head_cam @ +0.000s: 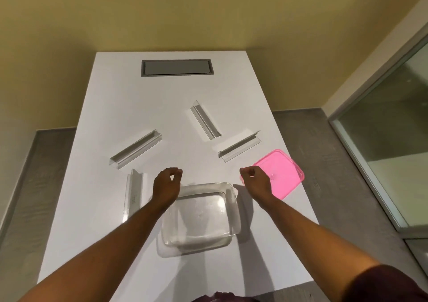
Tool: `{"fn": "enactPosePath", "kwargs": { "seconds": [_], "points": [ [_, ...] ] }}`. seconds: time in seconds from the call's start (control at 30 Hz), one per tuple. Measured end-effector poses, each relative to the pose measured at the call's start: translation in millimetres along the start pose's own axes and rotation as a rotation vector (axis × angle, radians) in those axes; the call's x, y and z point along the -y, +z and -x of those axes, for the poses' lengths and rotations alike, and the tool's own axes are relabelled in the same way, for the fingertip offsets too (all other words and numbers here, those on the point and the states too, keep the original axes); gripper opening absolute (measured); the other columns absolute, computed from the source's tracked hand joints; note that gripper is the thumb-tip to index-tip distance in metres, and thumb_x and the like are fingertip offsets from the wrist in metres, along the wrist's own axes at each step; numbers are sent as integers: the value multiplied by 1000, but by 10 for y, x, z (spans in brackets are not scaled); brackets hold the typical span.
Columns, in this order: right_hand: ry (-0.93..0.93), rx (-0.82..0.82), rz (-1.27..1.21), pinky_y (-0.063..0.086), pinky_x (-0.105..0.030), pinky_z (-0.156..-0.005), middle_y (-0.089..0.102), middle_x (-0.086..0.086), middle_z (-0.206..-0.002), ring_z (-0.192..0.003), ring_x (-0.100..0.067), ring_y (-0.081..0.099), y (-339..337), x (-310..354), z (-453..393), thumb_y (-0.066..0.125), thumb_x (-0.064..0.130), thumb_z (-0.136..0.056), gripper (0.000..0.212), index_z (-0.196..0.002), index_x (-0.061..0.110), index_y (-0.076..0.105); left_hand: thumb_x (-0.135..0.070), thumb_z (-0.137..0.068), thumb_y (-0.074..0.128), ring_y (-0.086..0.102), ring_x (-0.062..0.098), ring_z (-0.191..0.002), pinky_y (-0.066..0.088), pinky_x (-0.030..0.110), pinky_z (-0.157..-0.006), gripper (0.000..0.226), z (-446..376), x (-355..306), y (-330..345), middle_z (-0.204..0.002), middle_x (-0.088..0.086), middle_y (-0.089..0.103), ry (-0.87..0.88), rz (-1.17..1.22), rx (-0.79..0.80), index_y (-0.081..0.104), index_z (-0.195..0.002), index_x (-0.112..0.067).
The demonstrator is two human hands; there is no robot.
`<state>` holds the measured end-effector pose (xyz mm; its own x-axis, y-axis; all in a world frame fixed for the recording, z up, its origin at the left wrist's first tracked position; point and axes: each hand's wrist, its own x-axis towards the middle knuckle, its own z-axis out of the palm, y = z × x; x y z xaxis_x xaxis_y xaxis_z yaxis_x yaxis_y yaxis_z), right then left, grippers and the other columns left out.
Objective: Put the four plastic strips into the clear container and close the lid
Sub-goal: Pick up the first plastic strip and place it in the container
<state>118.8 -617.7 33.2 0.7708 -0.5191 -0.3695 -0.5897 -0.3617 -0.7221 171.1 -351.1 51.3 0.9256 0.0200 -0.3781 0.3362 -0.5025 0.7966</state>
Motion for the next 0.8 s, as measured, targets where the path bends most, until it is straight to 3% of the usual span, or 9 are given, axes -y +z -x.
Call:
{"fn": "enactPosePath", "kwargs": {
  "seconds": [0.1,0.17,0.27,0.4,0.53,0.63,0.73,0.8],
  "points": [
    [-19,13,35,53,-40,-90,71,-5,-113,-106,-25,67,-118,194,-397,64,39,-96,31,-114,13,67,-33,-100,54,59,26,-123,43,34,-105,33,-187,-276,253,-128,7,68,-18,28,110,70,-118,-10],
    [-37,13,97,51,-40,-97,67,-10,-127,-115,-27,64,-218,297,-707,64,39,-97,38,-123,11,65,-35,-100,54,62,30,-111,46,37,-100,31,-355,-439,461,-113,10,71,-46,55,158,72,-104,-10],
    [-38,-7,157,52,-40,-102,57,-14,-138,-117,-30,64,-362,421,-1147,66,37,-96,42,-128,10,64,-36,-99,54,53,25,-85,43,34,-81,27,-567,-664,727,-86,4,58,-86,100,192,62,-84,-16],
    [15,-43,230,51,-39,-102,49,-15,-144,-123,-35,60,-482,504,-1675,64,39,-94,45,-132,13,61,-38,-99,54,45,23,-79,38,32,-77,33,-873,-841,1008,-76,0,50,-173,125,259,52,-71,-20],
    [74,-6,237,44,-45,-112,44,-17,-153,-134,-38,53,-507,503,-2091,62,41,-96,60,-146,9,51,-38,-99,54,51,24,-86,39,34,-83,30,-1210,-919,1241,-89,7,55,-293,159,308,57,-83,-13],
    [160,55,211,45,-40,-107,50,-18,-153,-138,-36,51,-485,477,-2291,59,43,-98,65,-148,3,47,-46,-101,47,50,25,-79,38,32,-81,46,-1378,-925,1404,-71,6,51,-381,121,325,58,-92,-2],
    [243,110,175,50,-41,-97,63,-19,-134,-124,-38,60,-434,412,-2432,53,47,-100,57,-132,0,59,-52,-100,44,58,33,-80,45,34,-78,77,-1484,-919,1546,-79,18,57,-481,181,367,47,-131,18],
    [244,125,181,53,-41,-94,70,-17,-117,-114,-37,64,-403,382,-2476,49,45,-100,47,-111,3,70,-50,-99,48,46,26,-64,37,29,-66,73,-1524,-937,1623,-70,10,46,-535,233,341,47,-133,15]
  ]
}}
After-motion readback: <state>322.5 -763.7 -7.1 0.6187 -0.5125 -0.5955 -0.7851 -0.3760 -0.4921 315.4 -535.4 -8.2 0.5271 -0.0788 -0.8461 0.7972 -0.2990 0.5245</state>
